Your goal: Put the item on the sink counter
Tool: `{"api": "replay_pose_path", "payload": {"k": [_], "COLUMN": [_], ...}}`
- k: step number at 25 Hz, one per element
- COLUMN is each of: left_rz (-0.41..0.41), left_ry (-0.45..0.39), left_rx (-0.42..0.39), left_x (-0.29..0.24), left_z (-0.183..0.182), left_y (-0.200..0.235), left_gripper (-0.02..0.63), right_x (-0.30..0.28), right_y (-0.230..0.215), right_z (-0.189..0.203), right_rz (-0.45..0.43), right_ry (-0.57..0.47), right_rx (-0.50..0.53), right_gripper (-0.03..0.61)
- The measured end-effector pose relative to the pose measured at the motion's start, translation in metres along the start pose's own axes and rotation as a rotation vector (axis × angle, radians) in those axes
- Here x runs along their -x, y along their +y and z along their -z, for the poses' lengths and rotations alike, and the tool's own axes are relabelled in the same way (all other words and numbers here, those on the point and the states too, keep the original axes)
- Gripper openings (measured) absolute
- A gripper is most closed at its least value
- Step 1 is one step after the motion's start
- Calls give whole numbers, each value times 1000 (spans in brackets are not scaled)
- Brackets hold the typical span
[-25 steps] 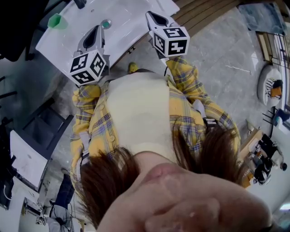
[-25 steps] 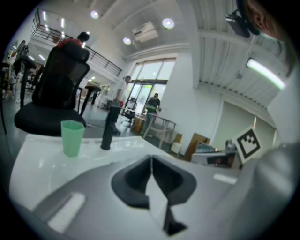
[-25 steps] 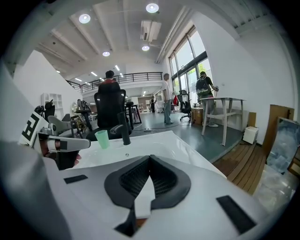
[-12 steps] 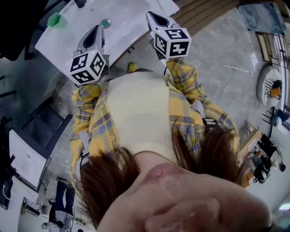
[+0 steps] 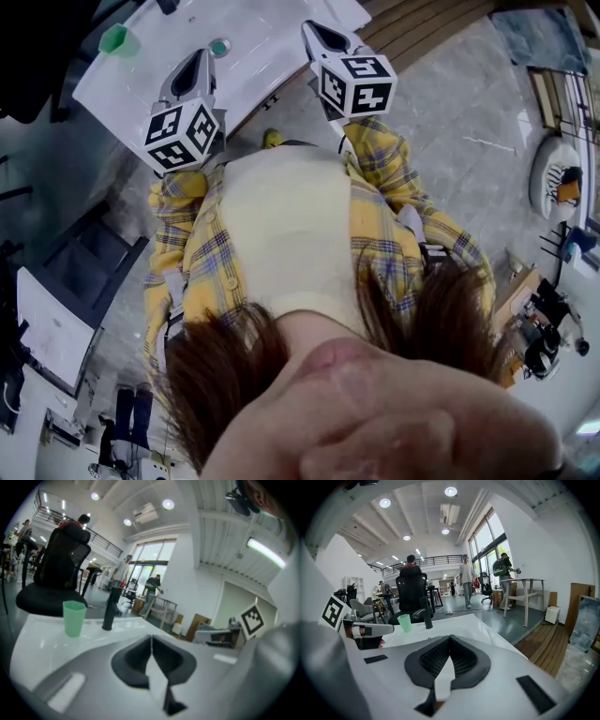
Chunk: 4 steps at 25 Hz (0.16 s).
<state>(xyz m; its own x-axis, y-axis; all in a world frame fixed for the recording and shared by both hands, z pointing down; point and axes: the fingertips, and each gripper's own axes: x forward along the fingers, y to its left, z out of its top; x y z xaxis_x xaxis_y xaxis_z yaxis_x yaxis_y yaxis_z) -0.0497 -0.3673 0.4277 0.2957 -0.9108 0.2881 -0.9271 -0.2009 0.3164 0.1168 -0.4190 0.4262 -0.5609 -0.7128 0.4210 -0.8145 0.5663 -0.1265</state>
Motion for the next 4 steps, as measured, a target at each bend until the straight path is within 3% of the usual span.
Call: {"api": "replay_pose_path", "payload": {"k": [4], "left_rz": [-22], "left_ry": [-2], "left_rx": [-14], "left_x": [0], "left_z": [0], "left_y": [4], "left_gripper": [9], "right_x": [-2], "right_y": [3], "right_z": [1], "right_rz": [-13], "right_ry": [3], "right_rx": [-17], "right_gripper": [14]}}
